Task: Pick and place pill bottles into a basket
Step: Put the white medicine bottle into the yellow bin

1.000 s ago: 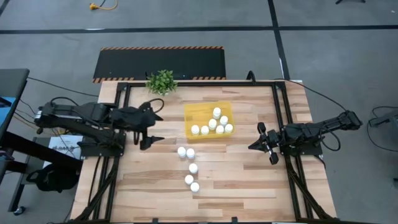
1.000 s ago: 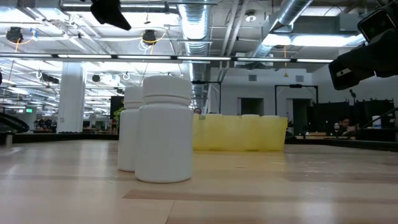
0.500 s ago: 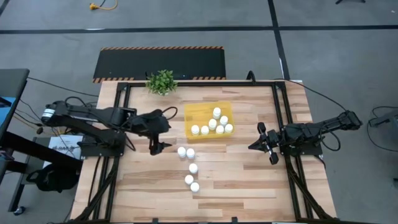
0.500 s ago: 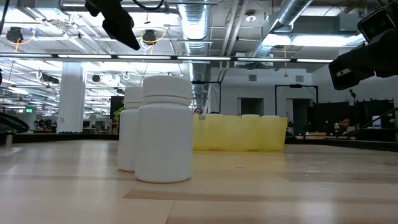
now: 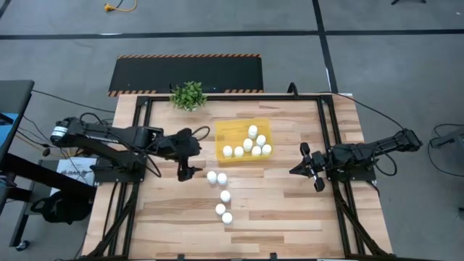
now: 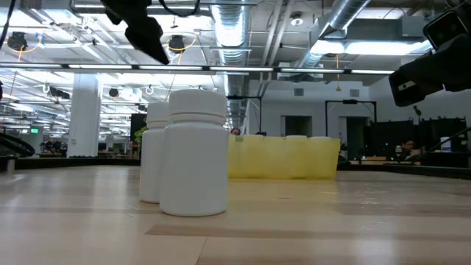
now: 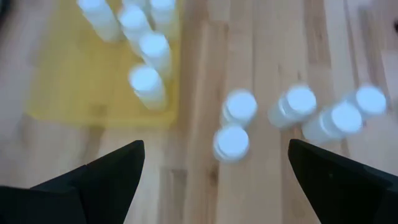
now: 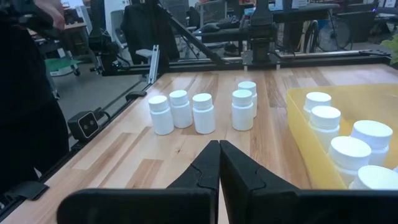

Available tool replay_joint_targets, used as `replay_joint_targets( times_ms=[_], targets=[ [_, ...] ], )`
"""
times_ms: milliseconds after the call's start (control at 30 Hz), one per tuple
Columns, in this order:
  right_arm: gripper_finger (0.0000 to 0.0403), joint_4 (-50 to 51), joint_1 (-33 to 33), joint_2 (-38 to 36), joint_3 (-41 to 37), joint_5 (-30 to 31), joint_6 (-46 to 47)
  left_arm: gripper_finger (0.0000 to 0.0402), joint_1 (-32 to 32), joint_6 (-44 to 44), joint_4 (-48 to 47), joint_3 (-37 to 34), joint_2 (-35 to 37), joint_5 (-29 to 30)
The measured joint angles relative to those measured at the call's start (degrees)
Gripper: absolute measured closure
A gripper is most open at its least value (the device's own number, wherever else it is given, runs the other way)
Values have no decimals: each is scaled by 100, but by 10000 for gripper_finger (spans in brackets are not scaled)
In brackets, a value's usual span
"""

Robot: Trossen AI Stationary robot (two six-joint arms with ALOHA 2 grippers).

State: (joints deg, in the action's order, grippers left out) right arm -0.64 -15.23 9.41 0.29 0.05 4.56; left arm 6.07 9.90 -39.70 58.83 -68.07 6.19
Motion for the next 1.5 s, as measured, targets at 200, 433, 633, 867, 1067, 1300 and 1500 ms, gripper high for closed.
replay_joint_targets(
  times_ms=[200, 433, 633, 867, 1067, 1300, 1500],
  targets=[
    [401, 0, -2, 1, -2, 0, -2, 15, 17, -443, -223, -4, -604, -457],
    [401, 0, -2, 0, 0, 0, 0, 15, 7, -779, 103, -4, -1170, -810],
    [401, 0, -2, 0, 0, 0, -2, 15, 7, -792, 280, -4, -1524, -928],
    [401, 0, -2, 0, -1, 0, 0, 16, 7, -797, 335, -2, -1650, -723],
    [401, 0, -1, 0, 0, 0, -2, 35, 7, -844, 513, 4, -1822, -727],
    [401, 0, -2, 4, 0, 0, -1, 51, 7, -971, 582, 0, -1997, -694],
    [401, -10, -2, 25, 0, -2, -2, 52, -42, -1067, 676, 32, -2129, -686]
  ],
)
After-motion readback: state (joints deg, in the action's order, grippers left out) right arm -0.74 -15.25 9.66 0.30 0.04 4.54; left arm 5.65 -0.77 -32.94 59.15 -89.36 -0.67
